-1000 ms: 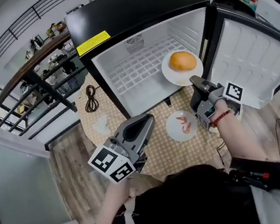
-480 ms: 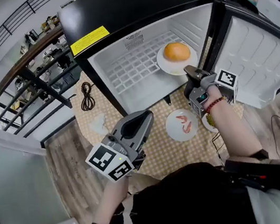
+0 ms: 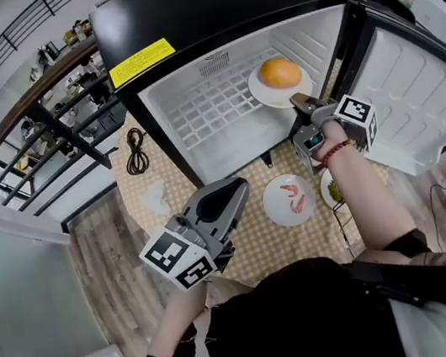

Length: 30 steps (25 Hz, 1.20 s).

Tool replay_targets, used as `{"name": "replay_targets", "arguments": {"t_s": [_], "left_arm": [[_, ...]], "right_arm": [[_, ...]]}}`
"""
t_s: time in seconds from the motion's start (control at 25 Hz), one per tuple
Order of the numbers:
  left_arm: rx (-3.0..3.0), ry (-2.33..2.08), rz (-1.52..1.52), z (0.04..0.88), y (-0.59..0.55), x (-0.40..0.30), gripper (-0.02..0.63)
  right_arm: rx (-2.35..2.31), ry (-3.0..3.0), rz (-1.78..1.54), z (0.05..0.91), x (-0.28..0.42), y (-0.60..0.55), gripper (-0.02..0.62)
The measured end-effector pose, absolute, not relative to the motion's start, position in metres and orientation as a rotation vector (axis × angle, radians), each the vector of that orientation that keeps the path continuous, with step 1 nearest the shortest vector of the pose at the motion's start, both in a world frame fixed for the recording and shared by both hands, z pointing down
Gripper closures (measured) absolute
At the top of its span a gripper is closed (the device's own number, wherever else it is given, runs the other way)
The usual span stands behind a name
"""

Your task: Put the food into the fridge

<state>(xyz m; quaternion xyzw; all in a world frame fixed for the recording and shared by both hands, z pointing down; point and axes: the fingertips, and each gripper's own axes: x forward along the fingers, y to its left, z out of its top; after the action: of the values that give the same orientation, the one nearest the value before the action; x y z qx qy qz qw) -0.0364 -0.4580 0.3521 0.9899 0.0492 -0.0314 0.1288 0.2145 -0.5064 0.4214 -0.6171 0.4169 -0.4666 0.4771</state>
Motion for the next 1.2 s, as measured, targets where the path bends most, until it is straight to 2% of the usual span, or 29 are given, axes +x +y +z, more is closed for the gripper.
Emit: {"name": "replay_targets", "arguments": {"t_s": [0.48, 1.2], "left_arm": [[2.864, 0.109, -0.081, 0.361, -0.46, -0.042, 0.594], [2.83, 0.137, -0.101, 0.365, -0.46, -0.033, 0.594]], "right_arm": [[-1.671, 1.062, -1.15, 0.42, 0.227, -0.524, 0.568], [-1.997, 1.249, -1.148, 0.414, 0.226, -0.541, 0.529]]}}
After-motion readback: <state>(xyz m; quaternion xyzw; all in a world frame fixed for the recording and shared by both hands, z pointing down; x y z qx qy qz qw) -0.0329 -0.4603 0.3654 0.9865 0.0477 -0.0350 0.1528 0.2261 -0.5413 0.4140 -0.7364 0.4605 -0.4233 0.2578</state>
